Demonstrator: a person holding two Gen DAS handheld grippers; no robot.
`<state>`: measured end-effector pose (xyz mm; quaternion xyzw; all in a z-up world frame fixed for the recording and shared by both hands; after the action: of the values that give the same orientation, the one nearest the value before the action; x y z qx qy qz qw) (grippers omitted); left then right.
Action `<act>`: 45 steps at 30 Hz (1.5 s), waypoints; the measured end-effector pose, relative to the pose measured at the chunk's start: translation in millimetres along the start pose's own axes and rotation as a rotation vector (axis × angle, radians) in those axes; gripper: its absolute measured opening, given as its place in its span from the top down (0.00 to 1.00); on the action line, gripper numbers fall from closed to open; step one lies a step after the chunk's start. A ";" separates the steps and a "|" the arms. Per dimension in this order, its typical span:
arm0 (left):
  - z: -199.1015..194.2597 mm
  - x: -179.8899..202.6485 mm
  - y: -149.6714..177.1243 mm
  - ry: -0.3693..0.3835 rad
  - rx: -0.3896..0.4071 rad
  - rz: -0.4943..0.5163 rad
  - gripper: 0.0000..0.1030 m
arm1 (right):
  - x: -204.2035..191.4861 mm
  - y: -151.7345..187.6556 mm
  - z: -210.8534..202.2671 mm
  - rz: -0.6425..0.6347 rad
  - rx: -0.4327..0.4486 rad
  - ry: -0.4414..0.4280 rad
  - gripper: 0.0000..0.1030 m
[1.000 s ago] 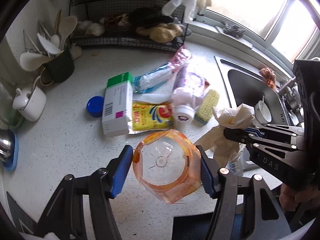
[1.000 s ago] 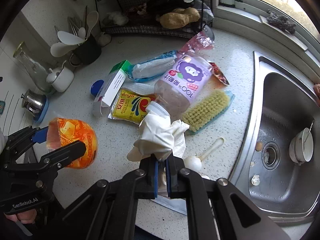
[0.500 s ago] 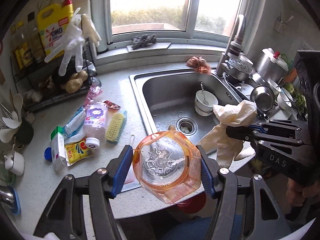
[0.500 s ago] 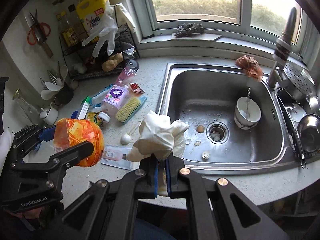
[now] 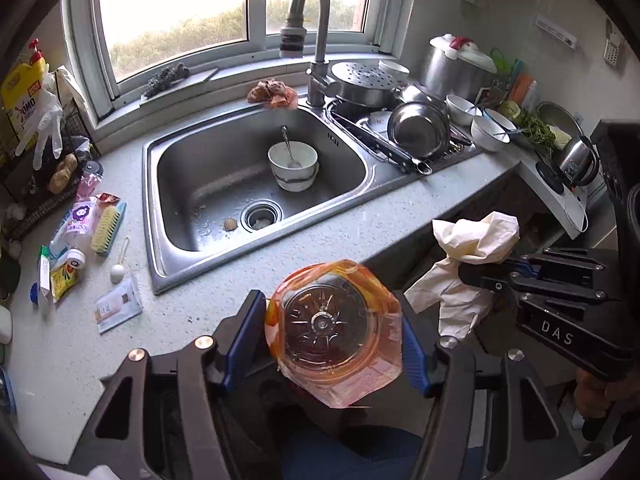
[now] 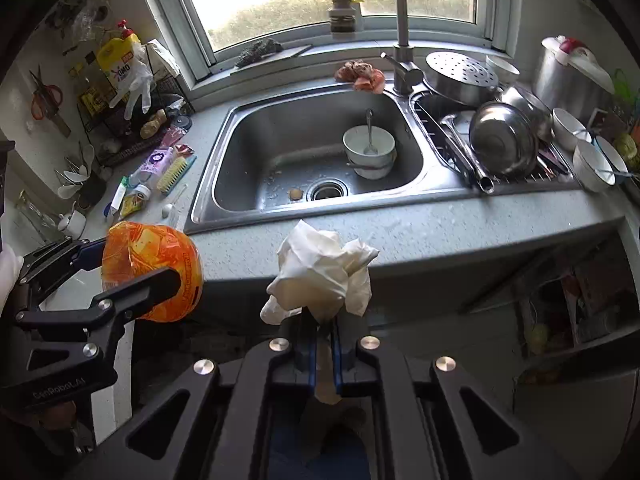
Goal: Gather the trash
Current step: 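Carry the cup and glove down to the red bin under the sink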
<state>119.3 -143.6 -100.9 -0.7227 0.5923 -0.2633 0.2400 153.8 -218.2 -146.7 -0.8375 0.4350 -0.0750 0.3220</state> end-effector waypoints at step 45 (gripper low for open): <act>376.4 -11.4 313.6 0.048 -0.375 -0.196 0.40 | 105.6 262.9 350.9 0.030 -0.328 0.008 0.95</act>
<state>139.0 -176.7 -589.5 -0.8023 0.5633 -0.1879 0.0606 181.7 -242.8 -596.2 -0.8720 0.4549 -0.0014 0.1805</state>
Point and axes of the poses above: each gripper's, at about its wrist camera, not at the fingertips, and z roughly the way its jaws point, x to its right, y to its underside, the point moved 7 cm from there along z, roughly the way its jaws point, and after that the axes turned 8 degrees about x, right-handed, at the moved point
